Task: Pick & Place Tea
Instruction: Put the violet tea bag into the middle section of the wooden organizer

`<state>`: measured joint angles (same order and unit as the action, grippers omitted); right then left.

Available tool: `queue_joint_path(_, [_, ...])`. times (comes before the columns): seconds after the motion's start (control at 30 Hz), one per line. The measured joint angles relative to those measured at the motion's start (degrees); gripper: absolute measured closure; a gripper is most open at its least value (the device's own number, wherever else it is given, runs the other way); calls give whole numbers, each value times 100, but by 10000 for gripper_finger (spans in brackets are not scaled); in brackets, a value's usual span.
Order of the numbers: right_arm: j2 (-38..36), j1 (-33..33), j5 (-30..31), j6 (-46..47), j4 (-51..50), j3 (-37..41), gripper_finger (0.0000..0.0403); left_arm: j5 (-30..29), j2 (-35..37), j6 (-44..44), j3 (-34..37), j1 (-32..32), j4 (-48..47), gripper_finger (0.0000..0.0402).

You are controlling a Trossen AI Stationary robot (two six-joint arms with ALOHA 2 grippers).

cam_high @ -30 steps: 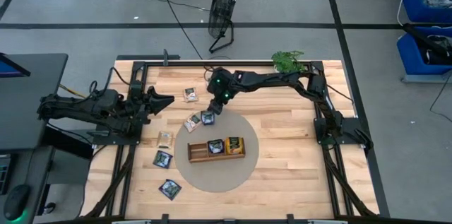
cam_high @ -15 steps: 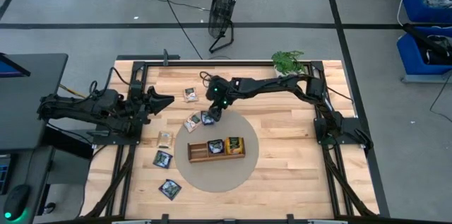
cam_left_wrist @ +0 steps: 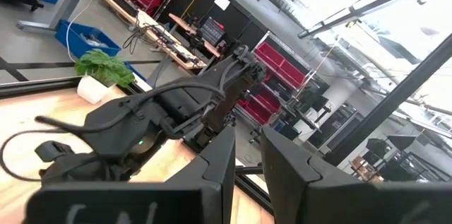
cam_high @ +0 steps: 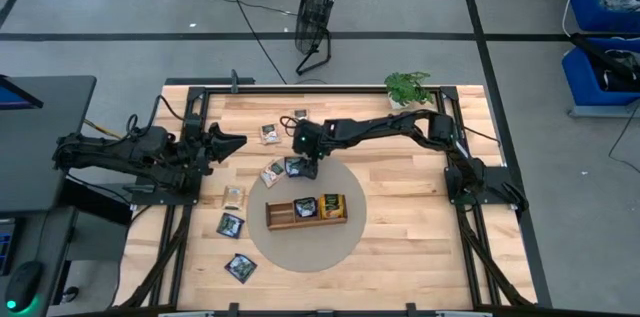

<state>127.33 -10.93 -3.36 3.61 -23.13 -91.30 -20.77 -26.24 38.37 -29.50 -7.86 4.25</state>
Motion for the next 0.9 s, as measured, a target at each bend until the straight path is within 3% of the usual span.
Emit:
queue_joint_path(0.23, [120,38,-11,-365,116,-5,154,0,1,-2,0,0,-18,330])
queue_joint_path(0.4, [180,83,120,-515,92,-24,185,0,0,-2,0,2,-29,330])
queue_joint_path(0.57, [188,95,128,-569,71,-25,249,0,0,-2,0,1,-29,330])
queue_joint_path(0.8, [181,107,236,-580,65,-19,381,0,1,-2,0,1,-29,330])
queue_joint_path(0.9, [156,107,303,-495,60,-11,393,0,2,-2,0,0,-29,330])
